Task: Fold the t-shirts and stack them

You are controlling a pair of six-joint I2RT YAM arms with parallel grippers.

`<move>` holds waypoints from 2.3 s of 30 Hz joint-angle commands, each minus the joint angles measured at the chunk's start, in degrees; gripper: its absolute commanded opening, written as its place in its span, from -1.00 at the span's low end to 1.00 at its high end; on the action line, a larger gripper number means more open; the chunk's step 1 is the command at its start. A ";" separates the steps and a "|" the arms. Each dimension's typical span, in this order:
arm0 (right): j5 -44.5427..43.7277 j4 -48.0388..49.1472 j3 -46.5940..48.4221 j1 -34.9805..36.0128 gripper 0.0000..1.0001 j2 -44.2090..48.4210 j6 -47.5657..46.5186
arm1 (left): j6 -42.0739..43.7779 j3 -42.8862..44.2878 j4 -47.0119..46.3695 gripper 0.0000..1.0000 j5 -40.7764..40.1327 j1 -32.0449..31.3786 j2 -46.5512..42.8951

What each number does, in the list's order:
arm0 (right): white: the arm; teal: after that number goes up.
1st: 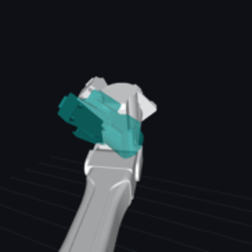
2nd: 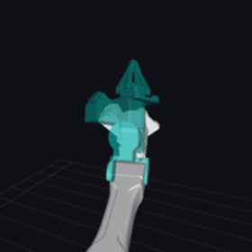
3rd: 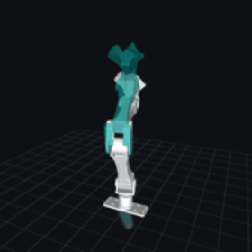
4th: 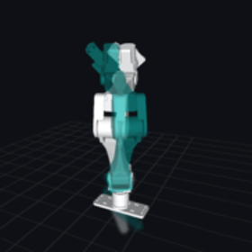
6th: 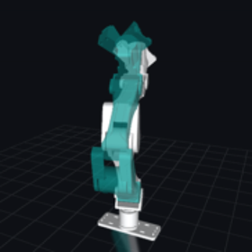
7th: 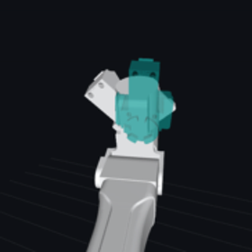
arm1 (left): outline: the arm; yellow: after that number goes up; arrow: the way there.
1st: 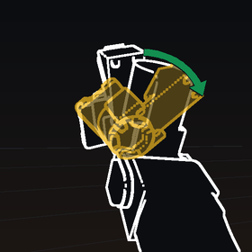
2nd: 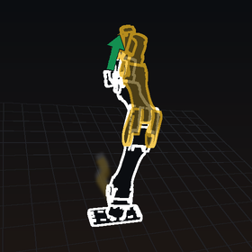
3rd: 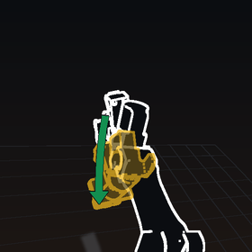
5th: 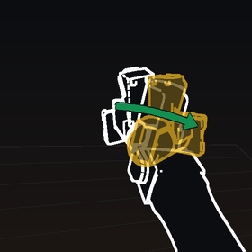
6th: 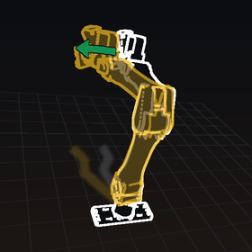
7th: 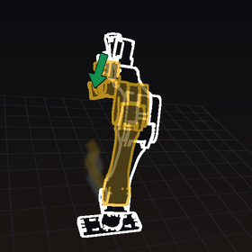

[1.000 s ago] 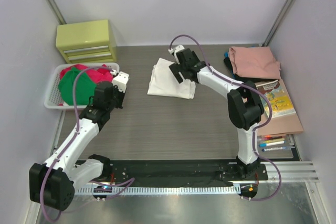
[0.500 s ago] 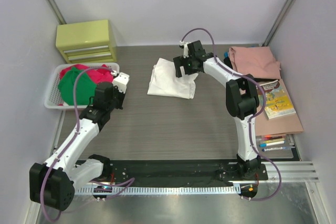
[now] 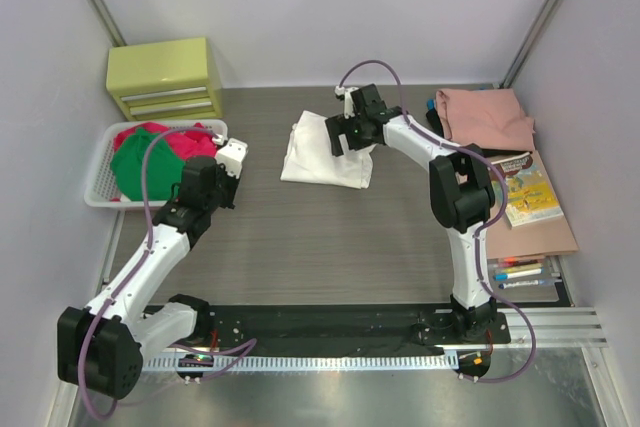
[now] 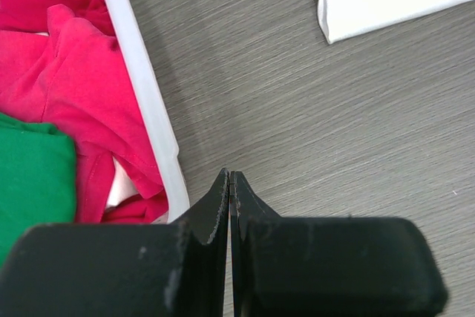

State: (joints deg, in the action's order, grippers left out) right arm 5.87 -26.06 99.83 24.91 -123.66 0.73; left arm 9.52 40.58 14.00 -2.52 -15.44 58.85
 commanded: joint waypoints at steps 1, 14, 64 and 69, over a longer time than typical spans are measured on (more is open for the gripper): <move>-1.65 2.42 3.87 -0.30 0.99 1.14 -0.38 | 0.68 0.38 -1.08 -1.00 0.15 0.41 -0.49; -1.12 2.77 3.19 -0.21 0.99 -5.46 -0.82 | 0.85 0.38 -0.90 -0.99 0.24 0.41 -0.66; -2.44 5.06 2.56 6.30 1.00 -8.62 -6.53 | 1.29 -0.85 -0.38 -0.99 2.35 1.03 1.09; -3.67 5.06 4.22 6.47 1.00 -5.38 -6.97 | 1.03 -0.59 -0.46 -0.99 2.35 1.11 1.18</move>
State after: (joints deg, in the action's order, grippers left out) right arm 2.92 -19.07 104.12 31.44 -132.25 -7.16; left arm 9.74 39.83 14.59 -1.13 -14.85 60.82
